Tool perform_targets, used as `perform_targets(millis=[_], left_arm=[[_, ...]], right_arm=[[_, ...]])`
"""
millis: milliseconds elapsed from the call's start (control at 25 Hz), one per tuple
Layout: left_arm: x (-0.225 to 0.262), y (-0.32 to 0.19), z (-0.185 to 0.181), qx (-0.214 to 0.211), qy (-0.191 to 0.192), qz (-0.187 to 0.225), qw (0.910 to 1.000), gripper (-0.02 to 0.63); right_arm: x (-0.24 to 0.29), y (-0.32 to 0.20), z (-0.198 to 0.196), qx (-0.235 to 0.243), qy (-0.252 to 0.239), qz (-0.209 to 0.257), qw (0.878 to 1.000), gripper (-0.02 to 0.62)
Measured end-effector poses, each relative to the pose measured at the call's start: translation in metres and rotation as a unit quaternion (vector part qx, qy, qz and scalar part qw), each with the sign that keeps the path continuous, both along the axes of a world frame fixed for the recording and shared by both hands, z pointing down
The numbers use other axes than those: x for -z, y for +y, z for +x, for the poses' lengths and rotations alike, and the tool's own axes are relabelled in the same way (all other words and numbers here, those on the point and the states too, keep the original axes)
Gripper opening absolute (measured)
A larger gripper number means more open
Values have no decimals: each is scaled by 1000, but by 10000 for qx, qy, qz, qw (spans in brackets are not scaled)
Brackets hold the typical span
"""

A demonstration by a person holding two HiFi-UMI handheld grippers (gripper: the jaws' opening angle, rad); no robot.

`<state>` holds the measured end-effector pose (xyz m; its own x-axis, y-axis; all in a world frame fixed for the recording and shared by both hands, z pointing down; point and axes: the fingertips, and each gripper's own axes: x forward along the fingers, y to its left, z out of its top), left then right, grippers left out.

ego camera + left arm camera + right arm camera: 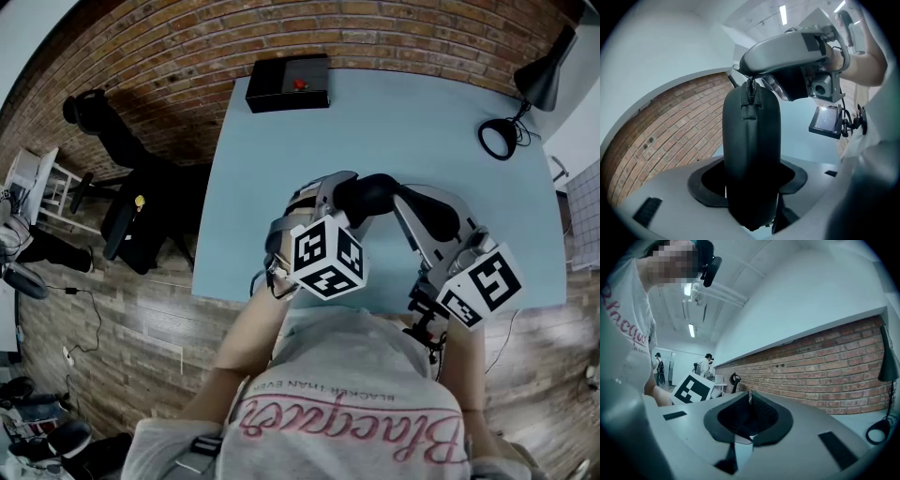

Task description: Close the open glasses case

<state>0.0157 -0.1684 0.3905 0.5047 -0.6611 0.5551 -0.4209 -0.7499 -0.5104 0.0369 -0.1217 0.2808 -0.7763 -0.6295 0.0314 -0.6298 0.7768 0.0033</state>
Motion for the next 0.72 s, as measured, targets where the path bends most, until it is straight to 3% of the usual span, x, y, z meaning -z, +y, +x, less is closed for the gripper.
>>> perform_targets(millis=[120,280,360,440,560,640,720], left_arm=[[-2,-1,0,-47,-286,199,9994,258],[-2,0,1,-95,-371,260,9989,258],[-2,1,1,-217,-517,402,9976,258],[-1,1,2,-402,-742,642,9944,259],[1,0,1,-527,-905,809,9912,259],[0,-3,-2,-458,-850,731,9926,259],[0,-3,-4,-411,-765,595,9944,259]], right_arm=[[0,-3,3,-1,-155,-147,9998,23],[-4,-5,2,79,-45,-347,9994,28],[-8,-1,-1,291,-48,-521,9982,139],[-13,2,-6,502,124,-586,9969,167],[-15,5,-6,608,283,-505,9965,157],[-11,7,-3,621,213,-427,9969,43],[-9,8,-2,646,148,-406,9970,23]])
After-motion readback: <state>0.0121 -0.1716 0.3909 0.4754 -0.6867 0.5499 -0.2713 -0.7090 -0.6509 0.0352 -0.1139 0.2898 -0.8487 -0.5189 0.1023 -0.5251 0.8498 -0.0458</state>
